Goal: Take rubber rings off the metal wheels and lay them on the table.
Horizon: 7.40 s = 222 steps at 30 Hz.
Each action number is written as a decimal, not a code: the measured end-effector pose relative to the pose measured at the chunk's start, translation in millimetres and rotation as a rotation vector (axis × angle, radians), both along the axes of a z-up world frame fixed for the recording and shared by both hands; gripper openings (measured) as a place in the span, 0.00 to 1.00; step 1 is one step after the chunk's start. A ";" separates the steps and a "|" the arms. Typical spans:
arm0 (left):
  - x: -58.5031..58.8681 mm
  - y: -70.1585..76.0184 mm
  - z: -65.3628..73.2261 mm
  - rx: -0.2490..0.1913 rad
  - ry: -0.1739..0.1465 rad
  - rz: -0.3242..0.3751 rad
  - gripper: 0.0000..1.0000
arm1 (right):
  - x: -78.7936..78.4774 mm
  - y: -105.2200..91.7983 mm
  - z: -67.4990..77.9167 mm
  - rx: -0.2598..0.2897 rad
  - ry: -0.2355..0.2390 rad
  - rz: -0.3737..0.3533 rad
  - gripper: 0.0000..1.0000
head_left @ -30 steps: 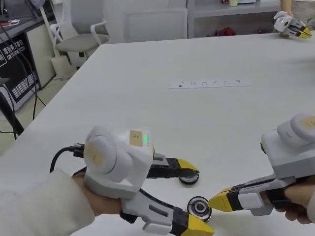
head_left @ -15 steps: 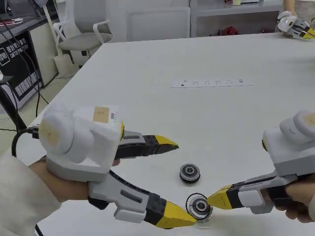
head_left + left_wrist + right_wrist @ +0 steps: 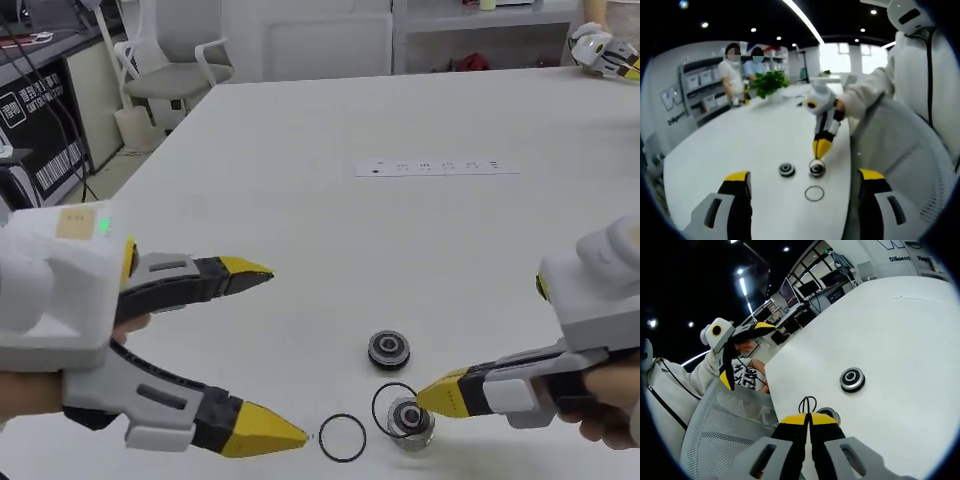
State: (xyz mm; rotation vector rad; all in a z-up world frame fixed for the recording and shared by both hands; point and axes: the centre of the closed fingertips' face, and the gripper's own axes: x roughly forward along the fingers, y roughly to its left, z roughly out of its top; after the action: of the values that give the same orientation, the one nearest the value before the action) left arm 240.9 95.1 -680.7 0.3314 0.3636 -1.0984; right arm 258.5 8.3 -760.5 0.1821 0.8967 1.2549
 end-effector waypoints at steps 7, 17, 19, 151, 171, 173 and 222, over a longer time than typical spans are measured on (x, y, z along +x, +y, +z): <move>-7.7 13.6 -0.4 -0.038 0.004 0.058 0.91 | -2.4 3.9 4.2 0.008 0.000 0.006 0.00; -17.6 29.0 -13.1 -0.056 0.025 0.118 0.91 | -8.8 12.0 8.0 0.017 -0.001 0.024 0.00; -19.2 31.1 -15.6 -0.057 0.028 0.126 0.91 | -10.1 13.6 8.5 0.018 -0.001 0.028 0.00; 0.0 16.4 38.6 -0.131 -0.031 0.120 0.95 | 54.7 -21.3 35.5 -0.033 -0.360 -0.097 0.27; 42.7 -5.6 75.9 -0.097 -0.122 0.014 0.92 | 73.0 -66.0 110.6 0.014 -0.532 -0.107 0.33; 46.4 -10.1 77.5 -0.089 -0.130 -0.001 0.92 | 75.7 -68.6 118.1 0.020 -0.548 -0.107 0.33; 106.5 -72.0 -59.5 -0.079 -0.044 -0.038 0.42 | 87.8 -20.5 16.4 0.028 -0.488 0.045 0.26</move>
State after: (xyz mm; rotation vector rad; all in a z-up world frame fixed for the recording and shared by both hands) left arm 347.4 23.1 -740.2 0.2935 0.2753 -1.1379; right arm 346.3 -12.2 -744.1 -0.1212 0.4639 1.2780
